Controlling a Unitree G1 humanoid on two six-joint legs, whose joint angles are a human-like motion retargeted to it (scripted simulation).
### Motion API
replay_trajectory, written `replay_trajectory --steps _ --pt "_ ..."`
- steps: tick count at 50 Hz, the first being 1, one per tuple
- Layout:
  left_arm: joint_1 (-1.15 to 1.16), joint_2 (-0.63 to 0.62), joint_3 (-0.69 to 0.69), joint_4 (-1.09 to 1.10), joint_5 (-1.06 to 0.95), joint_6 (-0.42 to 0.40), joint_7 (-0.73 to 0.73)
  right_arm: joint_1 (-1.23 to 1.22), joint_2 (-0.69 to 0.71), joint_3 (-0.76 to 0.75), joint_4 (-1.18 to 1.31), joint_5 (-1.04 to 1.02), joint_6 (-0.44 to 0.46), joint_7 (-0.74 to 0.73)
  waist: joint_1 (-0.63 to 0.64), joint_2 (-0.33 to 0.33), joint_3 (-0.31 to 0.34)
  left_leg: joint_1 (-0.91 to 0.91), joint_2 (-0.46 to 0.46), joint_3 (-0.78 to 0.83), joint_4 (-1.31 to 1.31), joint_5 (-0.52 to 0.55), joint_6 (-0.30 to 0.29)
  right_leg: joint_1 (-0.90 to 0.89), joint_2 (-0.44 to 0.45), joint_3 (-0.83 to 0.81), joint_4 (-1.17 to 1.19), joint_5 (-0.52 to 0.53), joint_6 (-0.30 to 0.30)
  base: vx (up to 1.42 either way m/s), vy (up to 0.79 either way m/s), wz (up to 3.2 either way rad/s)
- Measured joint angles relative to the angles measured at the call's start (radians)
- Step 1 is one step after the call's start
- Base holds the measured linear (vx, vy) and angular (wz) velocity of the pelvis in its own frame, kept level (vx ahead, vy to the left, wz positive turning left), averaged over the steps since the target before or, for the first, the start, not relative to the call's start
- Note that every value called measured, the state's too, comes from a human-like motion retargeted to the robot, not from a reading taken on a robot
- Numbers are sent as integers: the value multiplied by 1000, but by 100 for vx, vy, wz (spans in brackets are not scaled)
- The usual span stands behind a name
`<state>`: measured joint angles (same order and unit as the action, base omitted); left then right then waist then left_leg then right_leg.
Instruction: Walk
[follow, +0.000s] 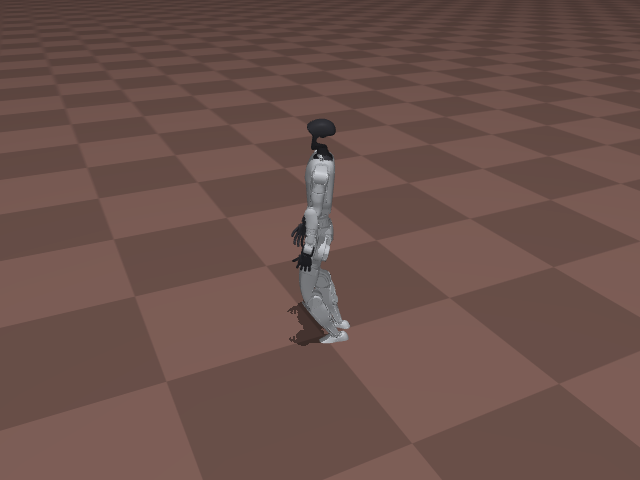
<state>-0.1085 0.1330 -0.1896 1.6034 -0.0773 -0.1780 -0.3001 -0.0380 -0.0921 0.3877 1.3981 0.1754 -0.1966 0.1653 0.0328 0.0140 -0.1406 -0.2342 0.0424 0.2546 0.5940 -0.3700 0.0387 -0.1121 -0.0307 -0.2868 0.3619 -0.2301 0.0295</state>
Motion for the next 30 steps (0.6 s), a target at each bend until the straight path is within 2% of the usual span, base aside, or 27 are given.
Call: replay_trajectory --steps 5,10,13,16,20,25,28,30 --pt "-15 -5 -14 3 -4 -1 17 4 -9 11 8 -9 -3 -16 7 11 -6 -36 0 -33 74 25 -7 -46 -17 -8 133 -17 -13 31 7 -2" --pt "-33 -6 -24 -8 0 5 24 -3 -10 7 13 -19 -2 -14 8 13 2 -27 -13 -53 128 -13 3 -86 -38 -22 191 -77 -35 36 7 5" --pt "-43 -1 -23 -9 -5 7 1 -13 -5 -5 17 -19 5 -1 11 11 -1 -10 -19 -62 114 67 -22 -88 -24 -22 125 -4 -25 39 6 13" --pt "-29 -1 -34 -17 -3 9 -21 -6 1 -6 21 -1 14 1 26 17 -16 -45 -7 -70 155 96 -37 -109 2 -25 70 71 -2 37 4 9" --pt "-20 8 -47 -29 -3 9 -12 -7 3 -14 22 37 16 -8 55 13 -35 -115 20 -62 197 39 -20 -127 24 -41 4 98 11 40 2 1" --pt "-37 24 -23 -36 5 7 6 -22 9 -32 8 39 9 -25 93 -4 -37 -176 45 -83 182 -94 10 -95 27 -54 16 -38 -31 47 1 6" --pt "-41 33 1 -28 -13 2 0 -23 13 -40 -13 32 6 -12 80 -37 -19 -128 20 -79 125 -41 13 -58 2 -19 60 -32 -17 51 0 24" --pt "-31 33 6 -20 -33 2 -10 -13 12 -35 -18 41 8 2 66 -53 -19 -88 5 -68 82 45 -2 -49 -20 -4 106 60 10 48 1 16"
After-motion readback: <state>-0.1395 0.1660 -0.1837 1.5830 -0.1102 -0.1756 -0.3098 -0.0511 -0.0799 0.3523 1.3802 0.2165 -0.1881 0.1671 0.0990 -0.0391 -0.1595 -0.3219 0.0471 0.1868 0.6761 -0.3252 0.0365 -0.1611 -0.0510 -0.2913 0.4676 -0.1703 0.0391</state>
